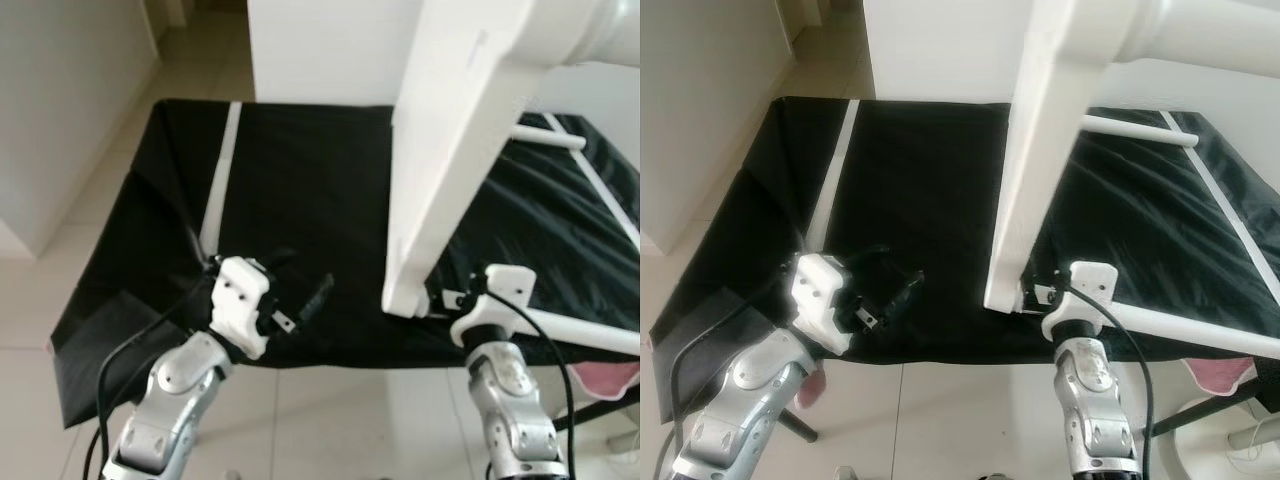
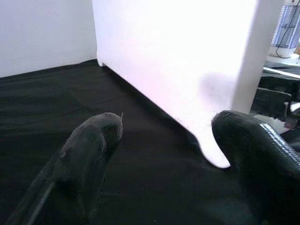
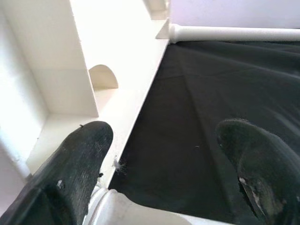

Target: Building children table

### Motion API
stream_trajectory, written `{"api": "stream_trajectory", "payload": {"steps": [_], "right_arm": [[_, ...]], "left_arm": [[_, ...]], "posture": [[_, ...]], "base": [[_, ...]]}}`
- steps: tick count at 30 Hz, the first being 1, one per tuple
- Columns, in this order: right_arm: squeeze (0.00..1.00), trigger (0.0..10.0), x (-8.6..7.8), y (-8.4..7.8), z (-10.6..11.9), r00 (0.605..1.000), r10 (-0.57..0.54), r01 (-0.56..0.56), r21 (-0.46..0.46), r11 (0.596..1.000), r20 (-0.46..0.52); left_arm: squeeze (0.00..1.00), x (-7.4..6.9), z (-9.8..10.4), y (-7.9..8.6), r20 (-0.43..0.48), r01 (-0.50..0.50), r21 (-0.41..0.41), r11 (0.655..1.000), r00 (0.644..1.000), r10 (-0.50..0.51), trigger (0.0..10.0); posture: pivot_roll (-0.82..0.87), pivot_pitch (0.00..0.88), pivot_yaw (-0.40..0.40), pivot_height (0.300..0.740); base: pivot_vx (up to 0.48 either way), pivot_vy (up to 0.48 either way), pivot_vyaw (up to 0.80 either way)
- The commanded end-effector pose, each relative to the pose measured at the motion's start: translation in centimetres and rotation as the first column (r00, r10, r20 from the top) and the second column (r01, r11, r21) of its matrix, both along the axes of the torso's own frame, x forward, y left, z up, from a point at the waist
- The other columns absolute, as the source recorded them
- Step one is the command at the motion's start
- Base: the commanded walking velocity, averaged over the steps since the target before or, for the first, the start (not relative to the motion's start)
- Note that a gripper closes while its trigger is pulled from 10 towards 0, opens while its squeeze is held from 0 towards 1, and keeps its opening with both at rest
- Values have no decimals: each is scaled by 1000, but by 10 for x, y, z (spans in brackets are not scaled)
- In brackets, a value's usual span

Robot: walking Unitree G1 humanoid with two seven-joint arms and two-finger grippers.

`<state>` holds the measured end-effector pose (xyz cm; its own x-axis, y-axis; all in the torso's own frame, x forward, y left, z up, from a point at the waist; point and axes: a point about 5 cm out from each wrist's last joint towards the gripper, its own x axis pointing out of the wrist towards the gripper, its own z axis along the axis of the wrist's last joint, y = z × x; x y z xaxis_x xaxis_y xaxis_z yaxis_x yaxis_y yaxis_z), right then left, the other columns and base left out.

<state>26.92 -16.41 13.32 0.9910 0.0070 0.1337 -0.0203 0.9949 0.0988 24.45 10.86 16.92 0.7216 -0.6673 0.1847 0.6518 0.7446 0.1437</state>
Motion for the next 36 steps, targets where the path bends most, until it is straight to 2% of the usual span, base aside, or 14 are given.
{"api": "stream_trajectory", "payload": {"steps": [1, 4, 8, 11, 13, 14, 16, 17, 19, 21, 25, 26, 28, 36], "right_arm": [[0, 10000, 2, 12, -5, 998, 59, -59, 10, 998, -28], [0, 10000, 6, 22, -6, 996, 82, -82, 21, 996, -27], [0, 10000, 6, 22, -6, 997, 79, -78, 22, 997, -27], [0, 10000, 2, 13, -6, 1000, 24, -24, 30, 999, -18], [0, 10000, -8, -1, -5, 999, -46, 46, 35, 998, 5], [0, 10000, -8, -1, -5, 999, -46, 46, 35, 998, 5], [0, 10000, -22, -6, -4, 998, -60, 59, 40, 997, 18], [0, 10000, -22, -6, -4, 998, -60, 59, 40, 997, 18], [0, 10000, -37, -5, -6, 1000, -28, 27, 19, 999, 10], [0, 10000, -42, -5, -7, 1000, -15, 15, 10, 1000, 8], [0, 10000, -59, 8, -8, 987, 161, -161, -25, 987, -13], [0, 10000, -59, 8, -8, 987, 161, -161, -25, 987, -13], [0, 10000, -62, 16, -10, 963, 267, -269, -49, 962, -32], [0, 10000, -46, 26, -6, 965, 263, -262, -48, 964, 3]], "left_arm": [[0, -4, -1, -2, -6, 19, 9, 1000, 1000, -19, 10000], [0, -7, -3, -4, -9, 35, 31, 999, 999, -35, 10000], [0, -9, -4, -5, -15, 51, 46, 998, 999, -51, 10000], [0, -10, -5, -3, -21, 58, 51, 997, 998, -57, 10000], [0, -10, -5, -1, -25, 55, 55, 997, 998, -54, 10000], [0, -10, -5, -1, -25, 55, 55, 997, 998, -54, 10000], [0, -10, -5, -1, -26, 58, 57, 997, 998, -57, 10000], [0, -10, -5, -1, -26, 58, 57, 997, 998, -57, 10000], [0, -11, -5, -1, -27, 82, 70, 994, 996, -80, 10000], [0, -11, -5, -2, -26, 89, 76, 993, 996, -87, 10000], [0, -11, -5, -3, -38, 126, 83, 989, 992, -123, 10000], [0, -11, -5, -3, -38, 126, 83, 989, 992, -123, 10000], [0, -11, -5, -4, -41, 148, 95, 984, 989, -145, 10000], [0, -10, -3, -5, -34, 152, 98, 983, 988, -149, 10000]], "posture": [[49, 76, -59, 740], [55, 72, -66, 740], [58, 71, -69, 740], [57, 72, -69, 740], [55, 75, -70, 740], [55, 75, -70, 740], [50, 77, -68, 740], [50, 77, -68, 740], [40, 79, -63, 740], [40, 79, -63, 740], [20, 81, -44, 740], [20, 81, -44, 740], [15, 81, -39, 740], [31, 75, -39, 740]], "base": [[0, 0, 0], [0, 0, 0], [0, 0, 0], [0, 0, 0], [0, 0, 0], [0, 0, 0], [0, 0, 0], [0, 0, 0], [0, 0, 0], [0, 0, 0], [0, 0, 0], [0, 0, 0], [0, 0, 0], [0, 0, 0]]}}
